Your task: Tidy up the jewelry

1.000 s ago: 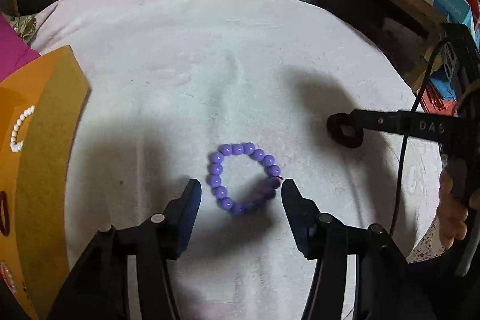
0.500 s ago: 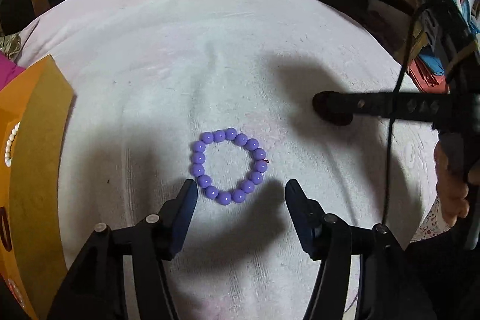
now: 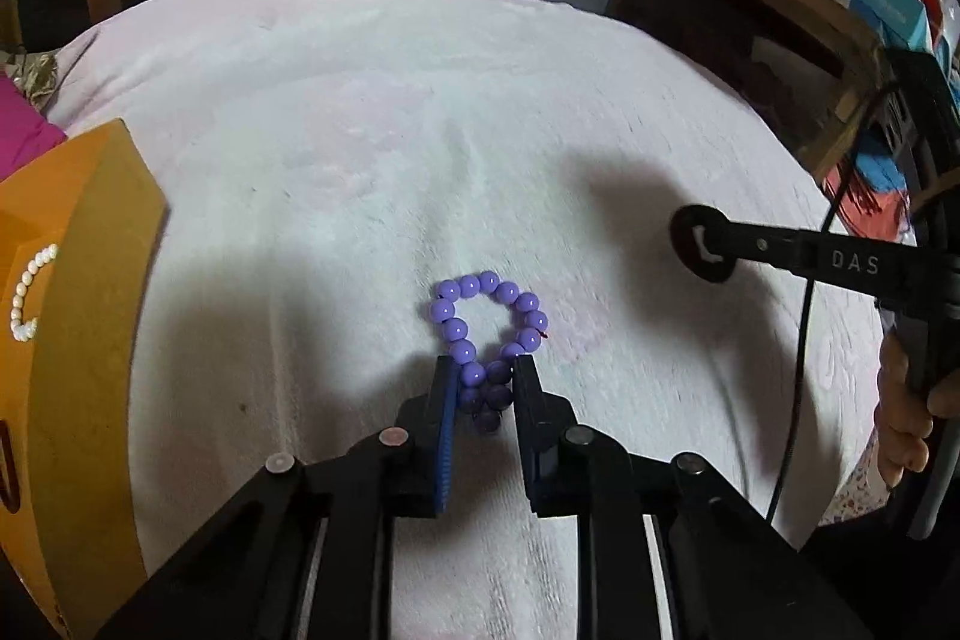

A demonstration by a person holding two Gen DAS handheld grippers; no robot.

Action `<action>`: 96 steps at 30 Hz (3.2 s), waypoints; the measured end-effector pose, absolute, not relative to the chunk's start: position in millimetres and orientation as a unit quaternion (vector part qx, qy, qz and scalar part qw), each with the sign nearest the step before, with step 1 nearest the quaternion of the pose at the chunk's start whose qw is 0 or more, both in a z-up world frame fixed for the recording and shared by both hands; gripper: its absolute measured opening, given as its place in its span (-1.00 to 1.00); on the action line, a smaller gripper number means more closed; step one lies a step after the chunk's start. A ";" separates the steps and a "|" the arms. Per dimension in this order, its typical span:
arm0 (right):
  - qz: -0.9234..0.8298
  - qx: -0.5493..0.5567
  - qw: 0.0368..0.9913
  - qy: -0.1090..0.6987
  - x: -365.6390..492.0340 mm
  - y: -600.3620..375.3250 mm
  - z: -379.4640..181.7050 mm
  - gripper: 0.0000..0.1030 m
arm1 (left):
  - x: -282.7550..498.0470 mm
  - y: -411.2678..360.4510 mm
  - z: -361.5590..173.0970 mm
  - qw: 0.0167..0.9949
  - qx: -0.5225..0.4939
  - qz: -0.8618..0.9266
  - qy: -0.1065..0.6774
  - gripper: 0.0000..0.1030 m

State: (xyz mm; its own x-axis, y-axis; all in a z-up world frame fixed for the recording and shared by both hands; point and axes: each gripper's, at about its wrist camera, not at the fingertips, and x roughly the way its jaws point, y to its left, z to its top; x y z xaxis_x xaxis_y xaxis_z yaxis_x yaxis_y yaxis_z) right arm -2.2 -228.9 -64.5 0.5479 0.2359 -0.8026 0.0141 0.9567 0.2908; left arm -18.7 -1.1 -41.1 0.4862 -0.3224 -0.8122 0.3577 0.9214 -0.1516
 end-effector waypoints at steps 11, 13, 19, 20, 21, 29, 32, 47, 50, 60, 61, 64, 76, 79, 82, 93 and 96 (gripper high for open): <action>0.075 0.165 0.880 0.439 -6.3 -230.1 -44.7 -0.79 | -24.2 9.9 -13.7 0.888 0.001 -0.176 0.425 -1.00; 0.079 0.162 0.882 0.435 -5.1 -223.9 -43.2 -0.79 | -25.9 11.3 -14.2 0.888 0.004 -0.175 0.424 -1.00; 0.074 0.160 0.879 0.444 -1.4 -219.3 -45.9 -0.79 | -23.5 9.9 -28.8 0.873 0.014 -0.170 0.458 -0.65; 0.073 0.159 0.878 0.445 -1.3 -219.5 -46.6 -0.79 | -21.2 9.0 -31.8 0.870 0.014 -0.168 0.463 -0.43; 0.073 0.159 0.878 0.445 -1.4 -220.1 -47.5 -0.79 | -21.1 9.3 -33.1 0.870 0.012 -0.163 0.465 0.04; 0.062 0.169 0.872 0.455 -1.6 -230.1 -52.6 -0.79 | -18.1 -23.3 -50.9 0.865 0.064 -0.166 0.470 0.24; 0.062 0.169 0.872 0.455 -2.2 -232.7 -52.5 -0.79 | -11.4 -28.4 -54.8 0.870 0.066 -0.157 0.463 0.24; 0.083 0.162 0.880 0.439 -5.1 -221.5 -43.7 -0.79 | -9.9 -10.3 -32.7 0.891 0.016 -0.147 0.430 -0.82; 0.088 0.158 0.881 0.437 -5.2 -214.0 -42.5 -0.79 | -13.0 -3.5 -26.7 0.895 0.012 -0.145 0.422 -0.82; 0.118 0.147 0.889 0.416 -5.5 -180.3 -32.7 -0.79 | -40.5 29.0 19.6 0.916 -0.028 -0.150 0.370 -0.82; 0.123 0.147 0.891 0.412 -6.3 -177.2 -31.1 -0.79 | -46.1 34.7 27.1 0.920 -0.034 -0.150 0.362 -0.82; 0.144 0.143 0.899 0.389 -11.1 -160.8 -22.4 -0.79 | -58.7 51.2 45.3 0.930 -0.046 -0.136 0.337 -0.82; 0.277 0.127 0.902 0.306 -37.3 -59.8 6.6 -0.79 | -102.9 169.1 65.6 0.950 -0.082 0.041 0.299 -0.82; 0.308 0.114 0.896 0.301 -43.0 -32.3 6.6 -0.79 | -108.8 191.4 58.9 0.945 -0.088 0.089 0.303 -0.82; 0.328 0.104 0.890 0.300 -47.9 -9.4 4.0 -0.79 | -110.3 199.5 52.0 0.943 -0.080 0.115 0.302 -0.82; 0.354 0.076 0.875 0.320 -51.3 29.2 -16.3 -0.79 | -111.1 204.1 45.7 0.941 -0.056 0.147 0.299 -0.82; 0.354 0.076 0.875 0.321 -52.4 29.7 -17.0 -0.78 | -113.0 204.3 47.0 0.941 -0.052 0.153 0.299 -0.82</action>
